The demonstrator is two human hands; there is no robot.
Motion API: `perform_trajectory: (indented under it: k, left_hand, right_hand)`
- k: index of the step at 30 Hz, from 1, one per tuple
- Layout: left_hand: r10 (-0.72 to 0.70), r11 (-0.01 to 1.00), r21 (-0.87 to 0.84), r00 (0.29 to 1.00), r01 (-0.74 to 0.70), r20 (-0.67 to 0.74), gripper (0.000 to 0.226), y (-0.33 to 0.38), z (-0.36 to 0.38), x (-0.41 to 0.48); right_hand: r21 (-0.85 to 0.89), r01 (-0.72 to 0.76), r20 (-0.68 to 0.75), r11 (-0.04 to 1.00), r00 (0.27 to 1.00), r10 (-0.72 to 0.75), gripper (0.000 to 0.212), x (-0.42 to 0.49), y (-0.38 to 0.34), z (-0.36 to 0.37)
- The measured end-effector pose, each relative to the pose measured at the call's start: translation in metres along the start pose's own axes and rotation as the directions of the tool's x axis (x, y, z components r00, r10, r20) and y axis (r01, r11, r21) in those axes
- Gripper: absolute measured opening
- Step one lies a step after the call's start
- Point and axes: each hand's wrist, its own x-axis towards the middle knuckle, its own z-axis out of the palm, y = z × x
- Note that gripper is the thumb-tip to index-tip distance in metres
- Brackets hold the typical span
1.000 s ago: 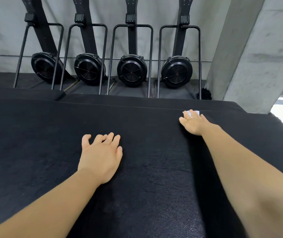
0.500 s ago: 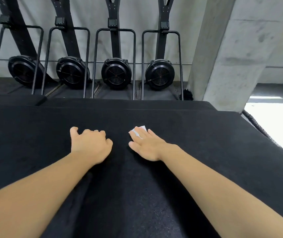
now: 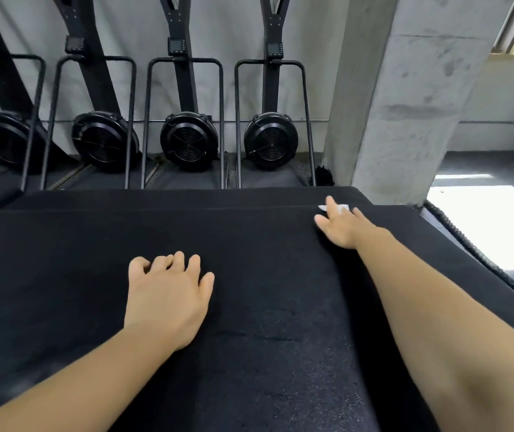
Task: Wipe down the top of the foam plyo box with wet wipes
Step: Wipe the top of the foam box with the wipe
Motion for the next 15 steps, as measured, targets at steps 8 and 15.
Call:
perform_trajectory:
  k: [8, 15]
  left_hand:
    - [-0.005, 1.0, 0.028, 0.997, 0.002, 0.073, 0.063, 0.004, -0.003, 0.0]
    - [0.007, 0.999, 0.041, 0.998, -0.01, 0.058, 0.062, 0.005, -0.008, -0.001]
  right_hand:
    - [-0.057, -0.034, 0.001, 0.998, 0.999, 0.034, 0.05, 0.014, -0.014, -0.001]
    - [-0.049, 0.23, 0.097, 0.972, 0.97, -0.224, 0.047, -0.007, -0.108, 0.039]
